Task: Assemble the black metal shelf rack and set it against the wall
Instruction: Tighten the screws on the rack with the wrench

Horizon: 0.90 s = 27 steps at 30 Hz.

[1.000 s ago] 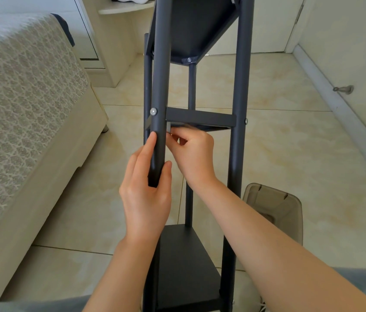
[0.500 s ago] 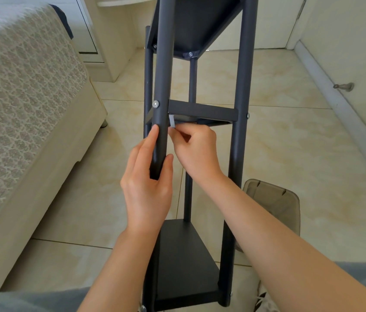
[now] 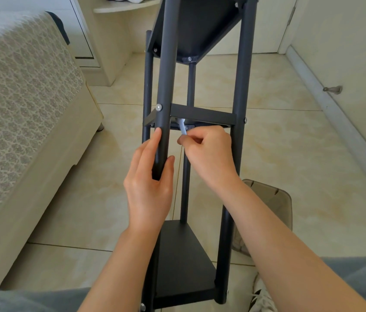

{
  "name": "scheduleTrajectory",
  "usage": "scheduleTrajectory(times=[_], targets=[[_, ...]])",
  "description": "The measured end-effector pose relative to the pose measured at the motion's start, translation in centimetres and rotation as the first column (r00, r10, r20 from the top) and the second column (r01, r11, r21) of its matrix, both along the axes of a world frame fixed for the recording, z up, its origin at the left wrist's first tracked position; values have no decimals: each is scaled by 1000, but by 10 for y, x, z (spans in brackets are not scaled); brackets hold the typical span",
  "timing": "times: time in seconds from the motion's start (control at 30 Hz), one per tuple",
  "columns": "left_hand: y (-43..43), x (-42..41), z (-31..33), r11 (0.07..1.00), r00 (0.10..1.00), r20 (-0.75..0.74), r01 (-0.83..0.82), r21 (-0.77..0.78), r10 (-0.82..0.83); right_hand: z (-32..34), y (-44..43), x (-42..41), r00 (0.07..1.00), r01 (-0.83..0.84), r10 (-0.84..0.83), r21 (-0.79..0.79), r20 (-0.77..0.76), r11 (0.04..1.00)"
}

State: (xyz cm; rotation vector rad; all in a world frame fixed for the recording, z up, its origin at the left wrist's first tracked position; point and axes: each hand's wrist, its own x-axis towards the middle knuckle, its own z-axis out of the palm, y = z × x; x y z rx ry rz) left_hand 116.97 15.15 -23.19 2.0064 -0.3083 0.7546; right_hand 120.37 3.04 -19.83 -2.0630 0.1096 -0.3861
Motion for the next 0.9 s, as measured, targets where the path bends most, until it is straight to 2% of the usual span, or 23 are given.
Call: scheduleTrajectory(times=[0.43,0.6,0.9], targets=[[-1,1,0,1000,1000,22,12,26,-13,7,2,5,998,3,-4,20,59,1000],[2,1,0,1000,1000,25,7,17,-7,-4,9,9,984,39,-36,-14,174,999],[7,3,-3,1000,1000,13,-17,4,17,-27,25,24,929,106,-110,32,353,994]])
